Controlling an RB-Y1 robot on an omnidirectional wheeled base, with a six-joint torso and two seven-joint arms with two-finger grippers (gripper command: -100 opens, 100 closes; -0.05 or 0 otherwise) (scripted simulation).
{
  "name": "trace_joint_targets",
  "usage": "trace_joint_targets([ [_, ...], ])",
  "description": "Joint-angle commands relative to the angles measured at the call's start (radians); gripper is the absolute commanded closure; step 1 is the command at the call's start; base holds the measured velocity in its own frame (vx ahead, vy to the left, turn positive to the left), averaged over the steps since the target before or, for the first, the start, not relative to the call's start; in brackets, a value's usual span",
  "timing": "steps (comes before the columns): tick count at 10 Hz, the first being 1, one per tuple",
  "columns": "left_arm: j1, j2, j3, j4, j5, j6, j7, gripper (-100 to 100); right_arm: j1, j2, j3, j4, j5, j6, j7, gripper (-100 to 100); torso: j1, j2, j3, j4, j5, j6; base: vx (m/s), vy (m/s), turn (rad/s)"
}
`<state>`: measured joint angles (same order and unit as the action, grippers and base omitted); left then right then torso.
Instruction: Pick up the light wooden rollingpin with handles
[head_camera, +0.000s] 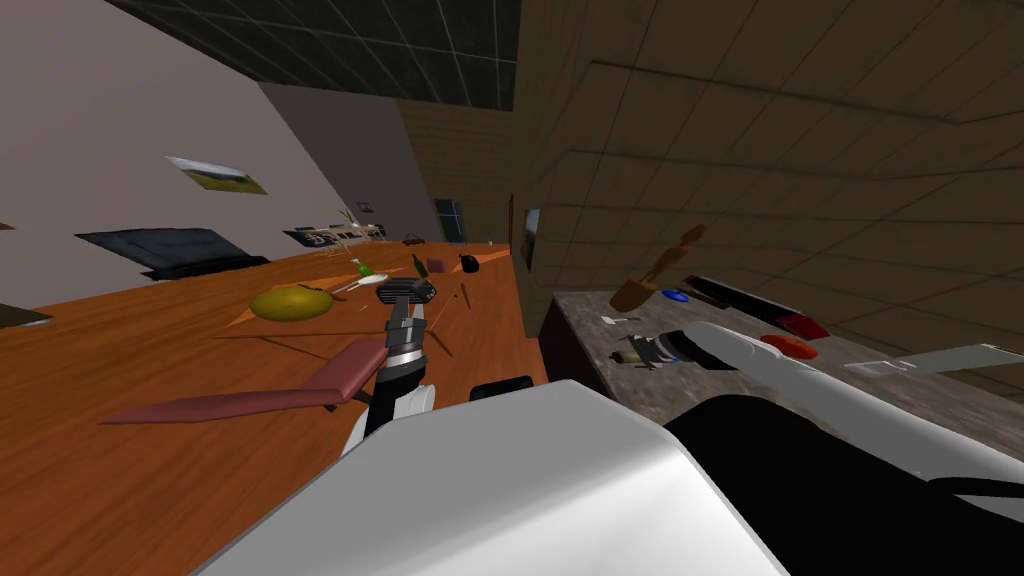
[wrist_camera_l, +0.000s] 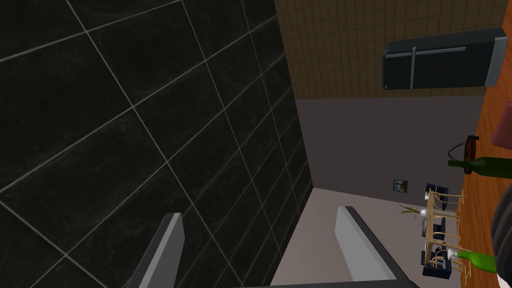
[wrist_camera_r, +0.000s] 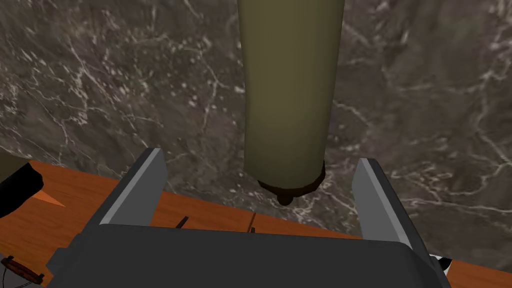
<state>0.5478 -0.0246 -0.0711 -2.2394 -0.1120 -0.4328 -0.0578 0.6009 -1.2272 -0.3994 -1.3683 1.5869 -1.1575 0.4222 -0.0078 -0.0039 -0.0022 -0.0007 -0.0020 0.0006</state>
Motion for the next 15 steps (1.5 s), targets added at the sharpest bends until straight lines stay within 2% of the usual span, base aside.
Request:
trace_joint_targets([
  [1, 0.000, 0.000, 0.000, 0.000, 0.000, 0.000, 0.000, 0, 0.025, -0.016, -0.002, 0.045, 0.038, -0.036, 0.031, -100, 0.000, 0.000, 0.000, 0.000, 0.000, 0.000, 0.020, -0.127, 0.194],
  [4, 0.000, 0.000, 0.000, 0.000, 0.000, 0.000, 0.000, 0, 0.047, -0.031, 0.016, 0.102, 0.083, -0.080, 0.056, -100, 0.001, 0.000, 0.000, 0.000, 0.000, 0.001, 0.027, -0.092, 0.158],
  [5, 0.000, 0.000, 0.000, 0.000, 0.000, 0.000, 0.000, 0, 0.031, -0.030, 0.021, 0.095, 0.077, -0.067, 0.050, -100, 0.002, -0.001, 0.000, 0.000, 0.000, 0.001, 0.015, -0.036, 0.026],
  [6, 0.000, 0.000, 0.000, 0.000, 0.000, 0.000, 0.000, 0, 0.031, -0.031, 0.022, 0.096, 0.078, -0.071, 0.049, 0, 0.005, 0.000, 0.000, 0.000, 0.001, 0.001, 0.003, -0.008, -0.002],
  [7, 0.000, 0.000, 0.000, 0.000, 0.000, 0.000, 0.000, 0, 0.032, -0.011, 0.041, 0.104, 0.084, -0.042, 0.056, -100, 0.007, 0.001, 0.000, 0.000, 0.001, 0.001, 0.002, -0.009, 0.055],
  [9, 0.000, 0.000, 0.000, 0.000, 0.000, 0.000, 0.000, 0, 0.032, 0.009, 0.060, 0.113, 0.090, -0.013, 0.063, -100, 0.007, 0.001, 0.001, 0.000, 0.001, 0.001, 0.005, -0.010, 0.055],
  [10, 0.000, 0.000, 0.000, 0.000, 0.000, 0.000, 0.000, 0, 0.031, 0.002, 0.054, 0.112, 0.087, -0.026, 0.062, -100, 0.007, 0.001, 0.001, 0.000, 0.001, 0.001, 0.000, 0.000, 0.000],
  [11, 0.000, 0.000, 0.000, 0.000, 0.000, 0.000, 0.000, 0, 0.031, 0.003, 0.055, 0.113, 0.087, -0.022, 0.063, 100, 0.008, 0.001, 0.001, 0.000, 0.002, 0.001, 0.000, 0.000, 0.000],
  [15, 0.000, 0.000, 0.000, 0.000, 0.000, 0.000, 0.000, 0, 0.032, 0.003, 0.055, 0.114, 0.087, -0.023, 0.061, 100, 0.008, 0.001, 0.001, 0.001, 0.002, 0.000, 0.000, 0.000, 0.000],
])
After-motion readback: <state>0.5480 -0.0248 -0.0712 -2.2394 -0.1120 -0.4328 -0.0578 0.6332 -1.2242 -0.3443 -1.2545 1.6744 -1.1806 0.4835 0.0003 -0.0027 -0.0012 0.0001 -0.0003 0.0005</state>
